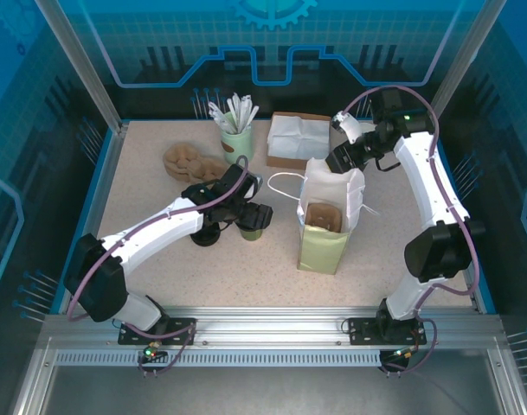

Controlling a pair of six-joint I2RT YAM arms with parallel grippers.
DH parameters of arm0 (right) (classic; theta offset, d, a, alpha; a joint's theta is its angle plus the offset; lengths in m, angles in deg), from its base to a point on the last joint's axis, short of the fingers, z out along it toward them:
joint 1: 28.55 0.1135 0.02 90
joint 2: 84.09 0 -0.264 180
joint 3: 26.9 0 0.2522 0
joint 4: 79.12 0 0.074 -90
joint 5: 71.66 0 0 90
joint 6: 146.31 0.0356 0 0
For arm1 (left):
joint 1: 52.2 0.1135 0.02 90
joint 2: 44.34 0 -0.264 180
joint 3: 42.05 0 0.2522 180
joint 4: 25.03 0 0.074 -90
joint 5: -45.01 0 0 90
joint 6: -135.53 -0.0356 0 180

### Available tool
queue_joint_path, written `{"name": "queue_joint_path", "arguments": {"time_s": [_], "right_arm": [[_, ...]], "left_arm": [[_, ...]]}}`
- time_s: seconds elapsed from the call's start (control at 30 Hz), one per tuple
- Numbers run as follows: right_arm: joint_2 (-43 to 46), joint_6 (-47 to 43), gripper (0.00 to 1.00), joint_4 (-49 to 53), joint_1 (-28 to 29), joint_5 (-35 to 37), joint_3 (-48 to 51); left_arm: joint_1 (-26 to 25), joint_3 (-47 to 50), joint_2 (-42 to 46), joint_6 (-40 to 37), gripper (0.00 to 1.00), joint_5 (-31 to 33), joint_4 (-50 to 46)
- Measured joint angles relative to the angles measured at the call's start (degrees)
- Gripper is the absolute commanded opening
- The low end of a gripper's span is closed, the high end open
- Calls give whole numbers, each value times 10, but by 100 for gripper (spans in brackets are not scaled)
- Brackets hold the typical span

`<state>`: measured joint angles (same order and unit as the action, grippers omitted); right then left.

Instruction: Pack the takeout coffee

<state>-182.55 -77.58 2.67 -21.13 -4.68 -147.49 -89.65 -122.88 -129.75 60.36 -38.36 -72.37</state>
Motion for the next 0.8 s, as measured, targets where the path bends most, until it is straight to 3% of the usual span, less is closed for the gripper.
{"name": "queue_joint_path", "arguments": {"time_s": [0.8], "right_arm": [[9, 0, 52, -2, -4, 0, 12]], "left_arm": [[-6, -18, -39, -2, 80, 30, -27]]}}
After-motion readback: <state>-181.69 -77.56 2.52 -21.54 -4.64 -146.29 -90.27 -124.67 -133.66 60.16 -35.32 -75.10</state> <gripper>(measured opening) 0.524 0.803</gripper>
